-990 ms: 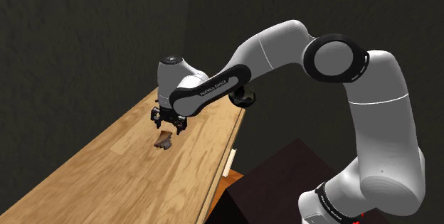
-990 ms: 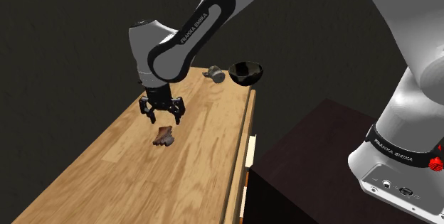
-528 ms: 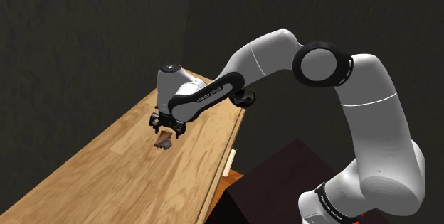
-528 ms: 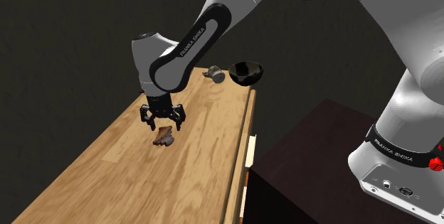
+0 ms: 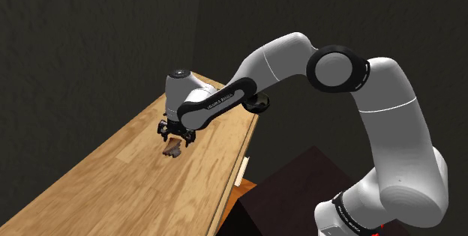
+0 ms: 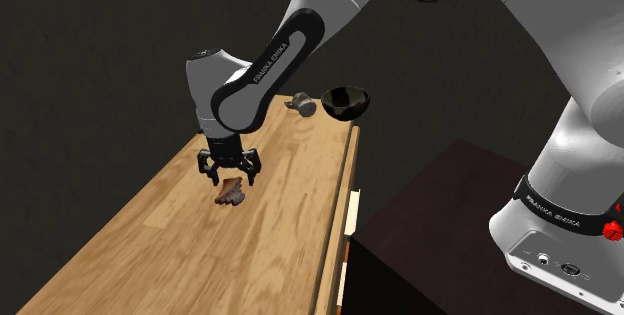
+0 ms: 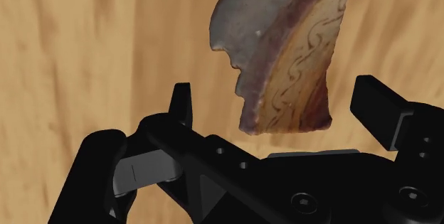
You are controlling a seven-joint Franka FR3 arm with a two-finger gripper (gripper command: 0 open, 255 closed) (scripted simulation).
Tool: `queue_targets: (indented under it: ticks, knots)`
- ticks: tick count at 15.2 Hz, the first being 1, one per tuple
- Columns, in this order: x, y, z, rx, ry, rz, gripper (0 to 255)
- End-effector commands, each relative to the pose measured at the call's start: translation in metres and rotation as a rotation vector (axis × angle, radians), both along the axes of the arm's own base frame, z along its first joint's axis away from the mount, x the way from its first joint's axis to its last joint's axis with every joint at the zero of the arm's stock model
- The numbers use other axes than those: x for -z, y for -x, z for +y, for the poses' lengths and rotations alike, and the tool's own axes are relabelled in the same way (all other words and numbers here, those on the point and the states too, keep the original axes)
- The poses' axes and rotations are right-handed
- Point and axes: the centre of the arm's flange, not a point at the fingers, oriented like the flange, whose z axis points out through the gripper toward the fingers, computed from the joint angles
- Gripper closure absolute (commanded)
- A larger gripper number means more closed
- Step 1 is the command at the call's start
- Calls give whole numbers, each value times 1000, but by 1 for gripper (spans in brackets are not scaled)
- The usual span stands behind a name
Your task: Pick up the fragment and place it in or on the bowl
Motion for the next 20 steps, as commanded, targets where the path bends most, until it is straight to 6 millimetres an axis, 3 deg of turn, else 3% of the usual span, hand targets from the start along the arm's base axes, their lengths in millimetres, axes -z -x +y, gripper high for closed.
queue_targets:
  ticks: [1,10,17,18,19,20]
  knots:
    - [0,0,0,0,0,0,255]
    - [0,0,0,0,0,0,255]
    - [-37,0,0,0,0,0,255]
    - [-32,0,0,0,0,-1,255]
    - [-32,0,0,0,0,-1,0]
    - [-32,9,22,-138,52,-26,0]
